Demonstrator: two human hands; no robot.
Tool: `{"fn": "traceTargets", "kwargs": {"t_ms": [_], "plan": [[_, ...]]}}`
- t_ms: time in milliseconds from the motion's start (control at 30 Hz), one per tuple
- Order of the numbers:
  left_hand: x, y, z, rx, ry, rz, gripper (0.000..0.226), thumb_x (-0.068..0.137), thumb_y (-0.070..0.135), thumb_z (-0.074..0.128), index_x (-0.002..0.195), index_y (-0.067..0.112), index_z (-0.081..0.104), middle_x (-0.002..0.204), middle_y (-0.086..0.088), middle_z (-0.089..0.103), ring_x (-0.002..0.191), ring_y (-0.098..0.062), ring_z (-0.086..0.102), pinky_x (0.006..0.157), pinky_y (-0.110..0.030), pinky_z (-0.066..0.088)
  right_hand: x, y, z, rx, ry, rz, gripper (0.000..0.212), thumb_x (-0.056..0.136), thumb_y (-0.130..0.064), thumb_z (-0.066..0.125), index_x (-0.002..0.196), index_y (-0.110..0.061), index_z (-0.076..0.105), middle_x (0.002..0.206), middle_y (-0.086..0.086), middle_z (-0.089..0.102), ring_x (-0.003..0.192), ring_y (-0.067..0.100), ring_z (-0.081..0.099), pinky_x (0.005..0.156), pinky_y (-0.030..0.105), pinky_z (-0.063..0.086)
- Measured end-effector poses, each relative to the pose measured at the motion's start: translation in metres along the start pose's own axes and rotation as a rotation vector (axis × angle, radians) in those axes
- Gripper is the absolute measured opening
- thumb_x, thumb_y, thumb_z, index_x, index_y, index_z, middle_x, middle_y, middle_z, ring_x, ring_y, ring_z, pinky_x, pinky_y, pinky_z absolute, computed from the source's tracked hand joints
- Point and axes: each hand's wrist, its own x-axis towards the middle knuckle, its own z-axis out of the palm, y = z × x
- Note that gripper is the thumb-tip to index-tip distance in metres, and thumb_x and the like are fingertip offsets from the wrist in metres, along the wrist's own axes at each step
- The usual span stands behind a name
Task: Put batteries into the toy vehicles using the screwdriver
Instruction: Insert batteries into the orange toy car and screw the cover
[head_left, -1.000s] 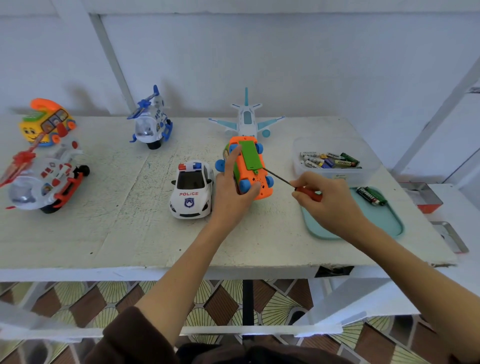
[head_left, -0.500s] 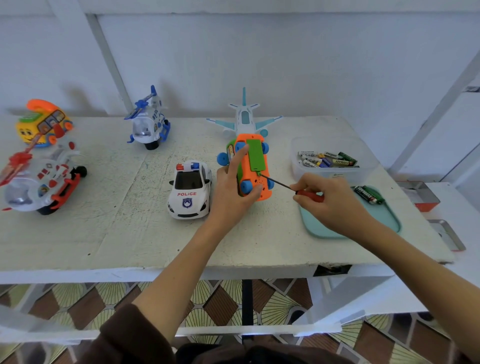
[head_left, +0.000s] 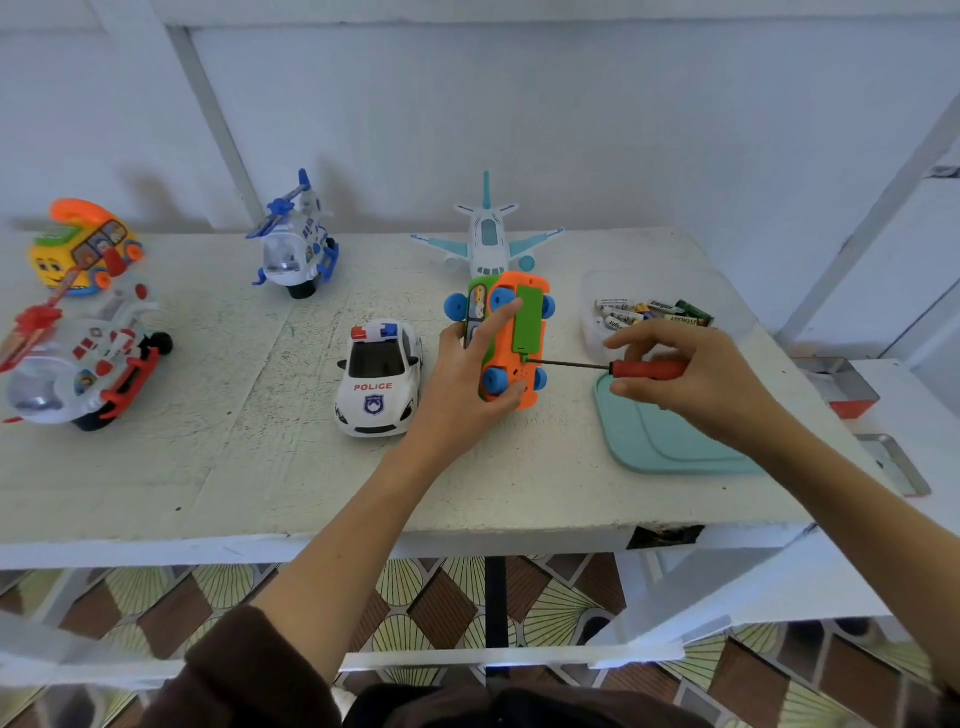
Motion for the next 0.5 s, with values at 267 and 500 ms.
{"fn": "traceTargets", "kwargs": {"t_ms": [267,500], "plan": [[-0.0007,0.0029,-0.0005,0.008,-0.008,-0.001,0.071,0.088,0.015,0.065,0.127,0.055,0.02,0.124,0.002,0.025,0.103,-0.002,0.038,0.081,-0.001,0.029,0.0026,-0.0058,-0.0035,0.035,0.031,-0.009,0.009,0.085,-0.01,0.063,0.094,-0.013,0.061,0.065,0.002,0.063,0.044,0.006,0.048,0.044,0.018,0.041],[-0.0003,0.0061,-0.0013,0.009,-0.008,-0.027,0.071,0.089,0.017,0.065,0.127,0.056,0.02,0.128,0.0,0.027,0.106,-0.008,0.039,0.086,-0.009,0.032,0.0059,-0.0062,-0.0028,0.04,0.045,0.047,0.019,0.089,-0.024,0.058,0.103,-0.013,0.055,0.072,0.007,0.063,0.045,0.022,0.059,0.039,0.023,0.046]]}}
